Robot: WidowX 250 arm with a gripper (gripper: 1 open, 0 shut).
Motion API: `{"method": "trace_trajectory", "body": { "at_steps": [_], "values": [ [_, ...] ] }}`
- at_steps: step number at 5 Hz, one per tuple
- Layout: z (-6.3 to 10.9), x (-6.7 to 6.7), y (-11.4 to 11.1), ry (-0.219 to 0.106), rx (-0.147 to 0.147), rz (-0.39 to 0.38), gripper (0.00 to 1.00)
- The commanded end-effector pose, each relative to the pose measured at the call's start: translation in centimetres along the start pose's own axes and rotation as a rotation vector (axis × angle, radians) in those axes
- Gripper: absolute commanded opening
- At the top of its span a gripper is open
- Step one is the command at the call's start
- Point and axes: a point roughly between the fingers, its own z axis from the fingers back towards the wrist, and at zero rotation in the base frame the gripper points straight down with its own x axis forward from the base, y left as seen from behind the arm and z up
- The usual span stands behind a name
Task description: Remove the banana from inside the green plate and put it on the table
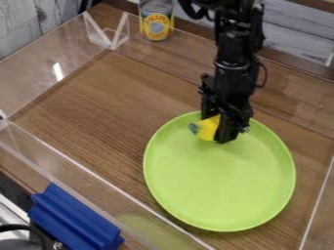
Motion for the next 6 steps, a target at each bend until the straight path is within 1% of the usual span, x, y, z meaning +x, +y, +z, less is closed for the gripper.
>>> {"method": "trace_trajectory", "body": {
  "at_steps": [1, 3, 4, 5, 6],
  "values": [
    [2.9, 0.8, 0.0, -0.058, 0.031, -0.004, 0.00],
    [4.4, 0.3, 0.0, -0.034, 0.031, 0.022, 0.00],
    [5.4, 0.0, 0.1, -0.027, 0.036, 0.038, 0.00],
    [6.3, -0.5, 0.6, -0.025, 0.044, 0.048, 0.00],
    [7.6, -1.3, 1.2, -0.030, 0.056, 0.080, 0.00]
  ]
}}
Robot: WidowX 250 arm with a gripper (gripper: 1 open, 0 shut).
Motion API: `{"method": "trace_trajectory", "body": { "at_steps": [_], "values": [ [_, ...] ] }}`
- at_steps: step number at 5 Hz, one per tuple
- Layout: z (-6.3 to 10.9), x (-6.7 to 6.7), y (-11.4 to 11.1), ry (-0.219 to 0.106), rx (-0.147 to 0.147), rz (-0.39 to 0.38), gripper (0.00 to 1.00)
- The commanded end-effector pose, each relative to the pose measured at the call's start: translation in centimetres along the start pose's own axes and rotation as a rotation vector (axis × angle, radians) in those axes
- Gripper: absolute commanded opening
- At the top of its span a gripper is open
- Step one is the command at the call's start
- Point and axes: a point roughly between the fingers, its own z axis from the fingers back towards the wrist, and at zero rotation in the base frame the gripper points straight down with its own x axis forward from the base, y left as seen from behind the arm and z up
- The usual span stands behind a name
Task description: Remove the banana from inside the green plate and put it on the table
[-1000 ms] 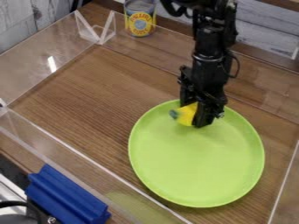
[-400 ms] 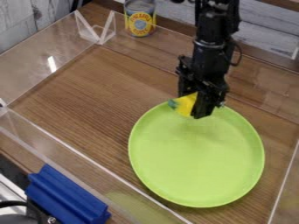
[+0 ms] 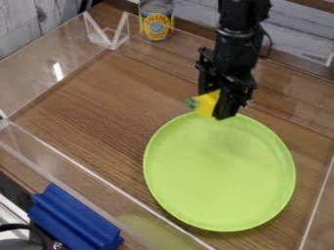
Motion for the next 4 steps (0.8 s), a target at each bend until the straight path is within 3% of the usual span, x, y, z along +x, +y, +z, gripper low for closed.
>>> {"method": "trace_trajectory", "body": {
  "at_steps": [1, 4],
  "values": [
    [3.0, -0.4, 1.2, -0.085, 0.040, 0.027, 0.00],
    [2.8, -3.8, 6.2, -0.094, 0.039, 0.140, 0.00]
  ]
}}
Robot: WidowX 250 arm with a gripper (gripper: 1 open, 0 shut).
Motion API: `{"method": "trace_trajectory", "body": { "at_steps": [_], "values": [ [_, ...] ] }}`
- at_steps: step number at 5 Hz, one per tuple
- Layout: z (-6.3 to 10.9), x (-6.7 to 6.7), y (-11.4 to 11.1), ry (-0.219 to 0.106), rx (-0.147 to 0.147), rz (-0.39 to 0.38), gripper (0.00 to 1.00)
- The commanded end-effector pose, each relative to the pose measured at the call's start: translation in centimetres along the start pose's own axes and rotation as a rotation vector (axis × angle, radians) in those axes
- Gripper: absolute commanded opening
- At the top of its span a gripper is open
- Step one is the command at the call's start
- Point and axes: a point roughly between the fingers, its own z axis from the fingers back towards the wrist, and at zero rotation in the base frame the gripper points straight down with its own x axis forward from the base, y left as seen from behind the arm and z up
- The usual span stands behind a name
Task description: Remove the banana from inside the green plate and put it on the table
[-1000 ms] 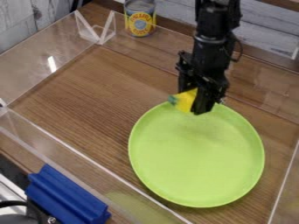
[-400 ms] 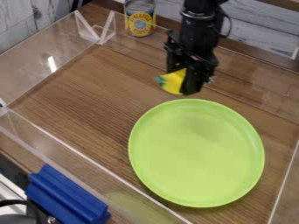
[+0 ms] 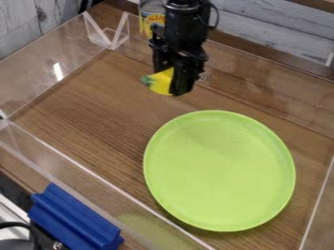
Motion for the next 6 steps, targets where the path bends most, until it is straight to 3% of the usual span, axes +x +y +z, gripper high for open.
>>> {"method": "trace_trajectory", "body": {
  "at_steps": [1, 3, 6],
  "values": [
    [1.5, -0.1, 1.7, -0.060, 0.035, 0.016, 0.00],
    [-0.5, -0.1, 4.3, -0.051, 0.034, 0.038, 0.00],
    [-3.6, 0.6, 6.2, -0.044, 0.025, 0.038, 0.00]
  ]
}}
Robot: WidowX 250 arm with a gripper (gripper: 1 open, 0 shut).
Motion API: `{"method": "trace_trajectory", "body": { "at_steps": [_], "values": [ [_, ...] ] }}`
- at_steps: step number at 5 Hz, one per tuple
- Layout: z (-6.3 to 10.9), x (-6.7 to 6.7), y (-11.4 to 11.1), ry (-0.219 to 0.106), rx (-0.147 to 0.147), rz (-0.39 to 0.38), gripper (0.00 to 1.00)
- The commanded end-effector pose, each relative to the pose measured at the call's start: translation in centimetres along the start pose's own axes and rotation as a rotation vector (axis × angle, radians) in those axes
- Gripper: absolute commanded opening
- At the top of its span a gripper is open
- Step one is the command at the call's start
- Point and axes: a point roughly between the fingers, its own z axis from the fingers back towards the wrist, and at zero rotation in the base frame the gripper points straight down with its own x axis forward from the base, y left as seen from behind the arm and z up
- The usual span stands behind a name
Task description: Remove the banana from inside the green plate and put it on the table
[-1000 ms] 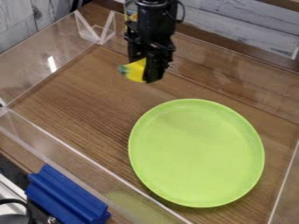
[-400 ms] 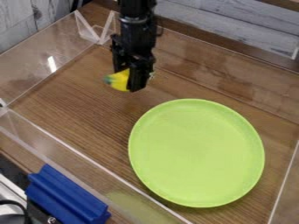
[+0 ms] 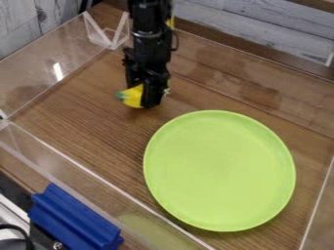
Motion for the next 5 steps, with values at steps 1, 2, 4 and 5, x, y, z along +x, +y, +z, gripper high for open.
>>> {"method": "trace_trajectory", "body": {
  "at_steps": [1, 2, 4, 5],
  "values": [
    [1.49, 0.71, 0.77, -0.062, 0.030, 0.011, 1.00],
    [1.31, 0.70, 0.59, -0.065, 0.021, 0.013, 1.00],
    [1.54, 0.47, 0.32, -0.074, 0.009, 0.014, 1.00],
    [1.38, 0.58, 0.18, -0.073, 0.011, 0.007, 0.00]
  ]
}}
